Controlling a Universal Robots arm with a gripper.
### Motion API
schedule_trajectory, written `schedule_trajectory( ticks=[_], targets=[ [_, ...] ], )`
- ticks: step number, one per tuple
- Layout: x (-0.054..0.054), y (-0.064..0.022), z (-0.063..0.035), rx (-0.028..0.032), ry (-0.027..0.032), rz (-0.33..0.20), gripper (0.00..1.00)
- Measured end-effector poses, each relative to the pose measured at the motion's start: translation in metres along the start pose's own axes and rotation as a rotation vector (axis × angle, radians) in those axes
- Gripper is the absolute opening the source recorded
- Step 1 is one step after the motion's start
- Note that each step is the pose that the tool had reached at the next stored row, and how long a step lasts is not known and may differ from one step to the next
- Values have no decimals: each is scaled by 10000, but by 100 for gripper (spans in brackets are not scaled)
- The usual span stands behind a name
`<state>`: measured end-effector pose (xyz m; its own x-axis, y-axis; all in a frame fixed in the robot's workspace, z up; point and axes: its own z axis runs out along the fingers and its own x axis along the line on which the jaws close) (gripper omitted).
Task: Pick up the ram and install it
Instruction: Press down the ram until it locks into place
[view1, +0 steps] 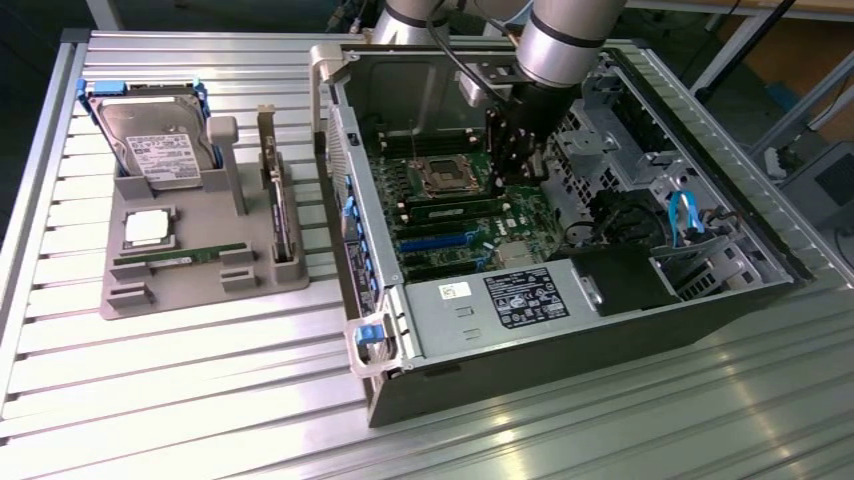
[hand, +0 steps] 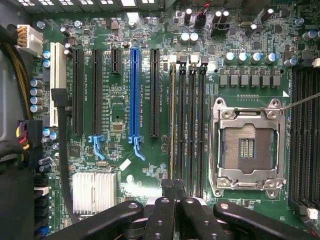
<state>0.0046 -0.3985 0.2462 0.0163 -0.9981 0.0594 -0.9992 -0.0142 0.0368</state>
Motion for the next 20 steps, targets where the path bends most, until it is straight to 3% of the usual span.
schedule_trajectory(
  ticks=[5,15,20],
  targets=[
    [0,-12,2,0,0,1,10],
    [3,-206,-3,-3,0,-1,10],
    [0,-210,43,-3,0,0,10]
  ],
)
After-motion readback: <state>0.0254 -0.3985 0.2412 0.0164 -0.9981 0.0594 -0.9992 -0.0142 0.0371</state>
